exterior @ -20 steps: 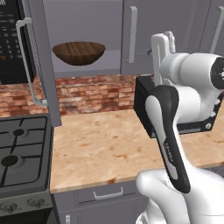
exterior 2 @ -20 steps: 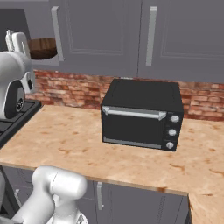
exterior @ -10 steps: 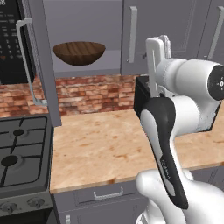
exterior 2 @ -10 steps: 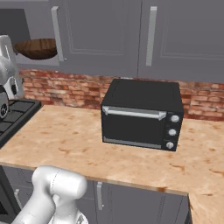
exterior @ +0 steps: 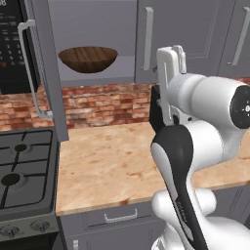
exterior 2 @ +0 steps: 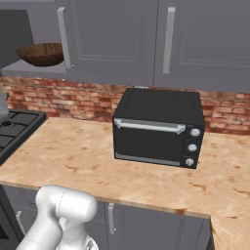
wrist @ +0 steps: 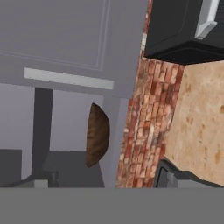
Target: Open the cabinet. Pick the bowls from the counter and place them in the cabinet. Then close the cabinet.
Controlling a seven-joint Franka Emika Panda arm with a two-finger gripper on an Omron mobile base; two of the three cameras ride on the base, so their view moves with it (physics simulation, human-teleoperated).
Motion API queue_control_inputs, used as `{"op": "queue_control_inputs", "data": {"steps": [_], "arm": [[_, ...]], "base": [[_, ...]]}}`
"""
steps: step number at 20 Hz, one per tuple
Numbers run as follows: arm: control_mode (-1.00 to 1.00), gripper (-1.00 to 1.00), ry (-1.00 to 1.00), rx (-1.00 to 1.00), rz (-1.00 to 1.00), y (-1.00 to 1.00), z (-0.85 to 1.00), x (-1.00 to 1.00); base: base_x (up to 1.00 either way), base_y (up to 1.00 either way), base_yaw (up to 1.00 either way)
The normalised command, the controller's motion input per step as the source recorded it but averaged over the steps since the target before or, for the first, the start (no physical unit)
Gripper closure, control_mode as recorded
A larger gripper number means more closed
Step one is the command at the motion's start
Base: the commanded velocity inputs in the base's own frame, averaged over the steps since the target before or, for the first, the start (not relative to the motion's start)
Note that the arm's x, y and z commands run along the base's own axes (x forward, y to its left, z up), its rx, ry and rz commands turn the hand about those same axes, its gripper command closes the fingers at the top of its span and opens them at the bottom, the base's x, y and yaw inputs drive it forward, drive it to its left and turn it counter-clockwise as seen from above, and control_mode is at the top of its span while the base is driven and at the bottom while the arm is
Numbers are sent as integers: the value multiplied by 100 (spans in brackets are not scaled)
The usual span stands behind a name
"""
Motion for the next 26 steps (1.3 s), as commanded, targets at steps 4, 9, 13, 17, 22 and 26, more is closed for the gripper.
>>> {"op": "queue_control_inputs", "data": {"steps": [4,9,13,17,22,26], "arm": [[-100,-100,0,0,0,24,0,-37],[-100,-100,0,0,0,25,0,-38],[-100,-100,-2,0,0,27,0,-40],[-100,-100,-2,0,0,28,0,-37],[-100,-100,-1,0,0,26,0,-31],[-100,-100,0,0,0,25,0,-18]], "base": [[0,0,0],[0,0,0],[0,0,0],[0,0,0],[0,0,0],[0,0,0]]}}
